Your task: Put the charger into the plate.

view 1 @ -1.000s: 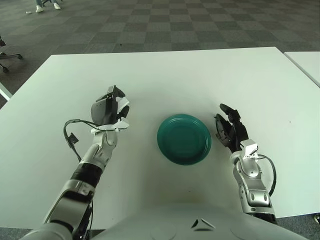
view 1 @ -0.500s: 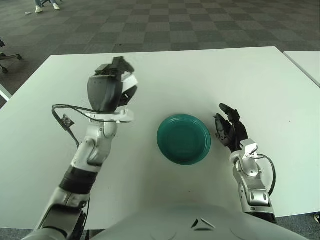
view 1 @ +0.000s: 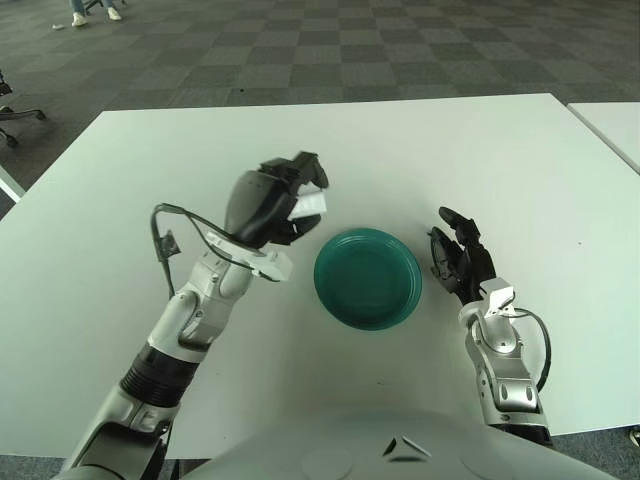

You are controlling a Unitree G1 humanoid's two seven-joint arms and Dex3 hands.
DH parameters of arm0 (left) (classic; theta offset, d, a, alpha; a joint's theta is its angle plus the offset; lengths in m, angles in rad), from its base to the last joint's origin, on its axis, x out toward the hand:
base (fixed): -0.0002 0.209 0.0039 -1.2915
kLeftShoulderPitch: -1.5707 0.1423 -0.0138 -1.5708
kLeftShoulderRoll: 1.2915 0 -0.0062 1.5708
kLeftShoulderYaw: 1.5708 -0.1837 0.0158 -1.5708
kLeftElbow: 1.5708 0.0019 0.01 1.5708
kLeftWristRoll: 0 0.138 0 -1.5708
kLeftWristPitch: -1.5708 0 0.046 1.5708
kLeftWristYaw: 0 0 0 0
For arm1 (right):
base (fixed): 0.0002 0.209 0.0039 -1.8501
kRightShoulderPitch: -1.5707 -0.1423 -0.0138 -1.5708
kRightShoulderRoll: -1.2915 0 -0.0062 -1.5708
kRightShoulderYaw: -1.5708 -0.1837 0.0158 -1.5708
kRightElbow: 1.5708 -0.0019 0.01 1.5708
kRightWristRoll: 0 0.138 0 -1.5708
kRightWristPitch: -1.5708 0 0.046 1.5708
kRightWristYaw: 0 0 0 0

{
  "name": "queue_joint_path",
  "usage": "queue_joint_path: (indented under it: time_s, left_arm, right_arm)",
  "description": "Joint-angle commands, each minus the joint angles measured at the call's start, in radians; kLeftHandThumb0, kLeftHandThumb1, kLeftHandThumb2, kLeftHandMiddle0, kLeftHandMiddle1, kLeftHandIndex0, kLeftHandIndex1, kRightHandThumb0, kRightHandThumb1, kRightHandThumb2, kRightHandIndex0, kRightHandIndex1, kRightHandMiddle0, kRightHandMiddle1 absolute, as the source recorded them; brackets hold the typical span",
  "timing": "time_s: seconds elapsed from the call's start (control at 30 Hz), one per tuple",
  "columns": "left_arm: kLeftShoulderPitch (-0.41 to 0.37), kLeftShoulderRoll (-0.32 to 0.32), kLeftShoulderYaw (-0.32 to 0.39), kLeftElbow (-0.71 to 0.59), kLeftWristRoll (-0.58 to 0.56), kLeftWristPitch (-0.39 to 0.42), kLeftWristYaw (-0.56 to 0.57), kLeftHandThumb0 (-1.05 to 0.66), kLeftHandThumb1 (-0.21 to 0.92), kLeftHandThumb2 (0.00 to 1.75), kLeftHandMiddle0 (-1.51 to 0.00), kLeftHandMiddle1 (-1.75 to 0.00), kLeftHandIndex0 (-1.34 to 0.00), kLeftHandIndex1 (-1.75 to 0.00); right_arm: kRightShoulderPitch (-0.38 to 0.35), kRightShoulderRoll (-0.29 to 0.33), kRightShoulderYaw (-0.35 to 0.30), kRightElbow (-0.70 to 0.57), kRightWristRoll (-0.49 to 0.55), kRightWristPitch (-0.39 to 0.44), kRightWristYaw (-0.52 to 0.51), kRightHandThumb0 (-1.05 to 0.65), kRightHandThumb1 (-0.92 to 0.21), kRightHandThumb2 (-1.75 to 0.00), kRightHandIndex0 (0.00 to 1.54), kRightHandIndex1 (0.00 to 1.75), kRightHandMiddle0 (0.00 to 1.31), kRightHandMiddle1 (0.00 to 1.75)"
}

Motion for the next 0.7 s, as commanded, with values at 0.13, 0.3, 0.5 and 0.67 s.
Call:
queue_joint_path:
  time_s: [0.13, 0.3, 0.5, 0.67]
  left_arm:
    - [-0.068, -0.063, -0.085, 0.127, 0.015, -0.072, -0.023, -0.47, 0.35, 1.28, -1.19, -1.75, -0.59, -1.75]
    - [-0.065, -0.071, -0.110, 0.144, 0.025, -0.078, -0.056, -0.47, 0.34, 1.28, -1.17, -1.75, -0.59, -1.75]
    - [-0.067, -0.077, -0.136, 0.146, 0.037, -0.052, -0.140, -0.47, 0.33, 1.29, -1.13, -1.75, -0.60, -1.75]
    - [-0.078, -0.091, -0.158, 0.227, 0.062, -0.059, -0.125, -0.47, 0.33, 1.30, -1.13, -1.75, -0.60, -1.75]
  right_arm:
    - [0.020, 0.015, 0.020, 0.026, -0.013, 0.018, -0.015, -0.65, -0.92, -0.60, 0.29, 0.00, 0.00, 0.62]
    - [0.028, 0.024, 0.035, 0.023, -0.022, 0.015, -0.027, -0.65, -0.92, -0.60, 0.29, 0.00, 0.00, 0.62]
    - [0.036, 0.029, 0.050, 0.017, -0.029, 0.014, -0.039, -0.65, -0.92, -0.60, 0.29, 0.00, 0.00, 0.62]
    - [0.040, 0.033, 0.061, 0.016, -0.034, 0.012, -0.048, -0.65, -0.92, -0.60, 0.29, 0.00, 0.00, 0.62]
